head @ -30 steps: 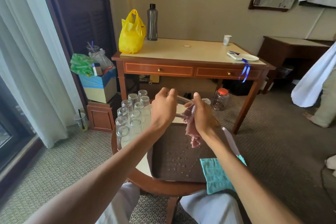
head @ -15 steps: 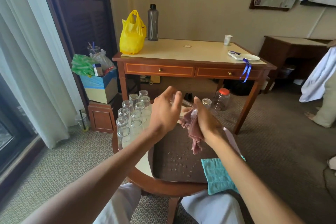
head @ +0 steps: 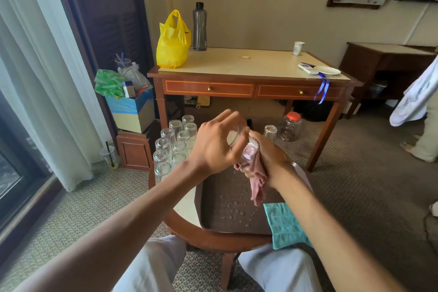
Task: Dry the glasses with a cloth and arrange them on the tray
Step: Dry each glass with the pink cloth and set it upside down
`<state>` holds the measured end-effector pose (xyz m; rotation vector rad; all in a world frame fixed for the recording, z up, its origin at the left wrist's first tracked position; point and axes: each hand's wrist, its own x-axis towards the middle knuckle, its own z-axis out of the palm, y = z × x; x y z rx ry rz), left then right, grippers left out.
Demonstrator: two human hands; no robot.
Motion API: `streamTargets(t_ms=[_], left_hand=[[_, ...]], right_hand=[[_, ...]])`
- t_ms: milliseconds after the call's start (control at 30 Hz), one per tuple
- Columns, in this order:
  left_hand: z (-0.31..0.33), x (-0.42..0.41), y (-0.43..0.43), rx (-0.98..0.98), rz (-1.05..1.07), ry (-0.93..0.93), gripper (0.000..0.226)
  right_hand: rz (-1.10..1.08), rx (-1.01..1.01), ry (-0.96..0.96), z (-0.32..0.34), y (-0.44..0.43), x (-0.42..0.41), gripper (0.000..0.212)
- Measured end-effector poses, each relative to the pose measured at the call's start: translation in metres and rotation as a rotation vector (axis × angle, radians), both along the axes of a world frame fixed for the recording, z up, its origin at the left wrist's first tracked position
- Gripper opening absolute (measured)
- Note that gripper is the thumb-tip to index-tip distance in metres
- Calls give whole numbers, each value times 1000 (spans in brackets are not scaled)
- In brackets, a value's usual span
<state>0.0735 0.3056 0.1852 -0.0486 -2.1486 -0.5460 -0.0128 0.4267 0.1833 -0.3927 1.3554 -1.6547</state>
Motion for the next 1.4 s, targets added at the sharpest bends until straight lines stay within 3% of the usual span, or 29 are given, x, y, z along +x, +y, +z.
streamTargets(t_ms=[33, 100, 133, 167, 233, 300, 367, 433, 500, 600, 667, 733, 933, 1100, 1200, 1400], left_hand=[[0, -4, 0, 143, 58, -20, 27], [7, -11, 0, 655, 88, -126, 30], [10, -13, 0, 880, 89, -191, 29], [11, -14, 0, 984, 105, -252, 27], [9, -13, 1, 875, 163, -279, 30], [3, -4, 2, 565, 233, -155, 33], [-1, 4, 1, 242, 160, -21, 29], [-1, 10, 3, 16, 31, 3, 27], [-5, 13, 3, -135, -23, -4, 24], [-8, 8, 2, -32, 40, -26, 24], [-6, 0, 0, 262, 161, -102, 33], [-6, -8, -2, 472, 254, -205, 42], [-7, -2, -8, 202, 364, -171, 38], [-22, 8, -34, 229, 403, -263, 34], [-37, 17, -45, 221, 438, -350, 46], [-73, 38, -55, 105, 521, -594, 35]], right_hand=[[-184, -51, 109, -9, -6, 2, 52], [-472, -63, 470, -26, -16, 5, 59], [-529, -73, 621, -32, -19, 5, 61], [-540, -70, 698, -35, -19, 4, 61], [-462, -49, 616, -32, -15, 3, 57], [-246, -4, 278, -21, -9, 1, 53], [79, 103, 8, -12, -1, -4, 60], [246, 168, -24, -11, 5, -8, 60], [196, 140, -1, -13, 3, -7, 55], [-184, -4, 107, -21, -3, 3, 44], [-386, 64, 260, -29, -8, 10, 61], [-430, 126, 408, -36, -13, 14, 74], [-344, 154, 477, -52, -12, 15, 71], [-266, 213, 328, -68, -7, 7, 70], [-284, 220, 263, -77, -4, 6, 70], [-280, 220, 231, -100, -10, 17, 62]])
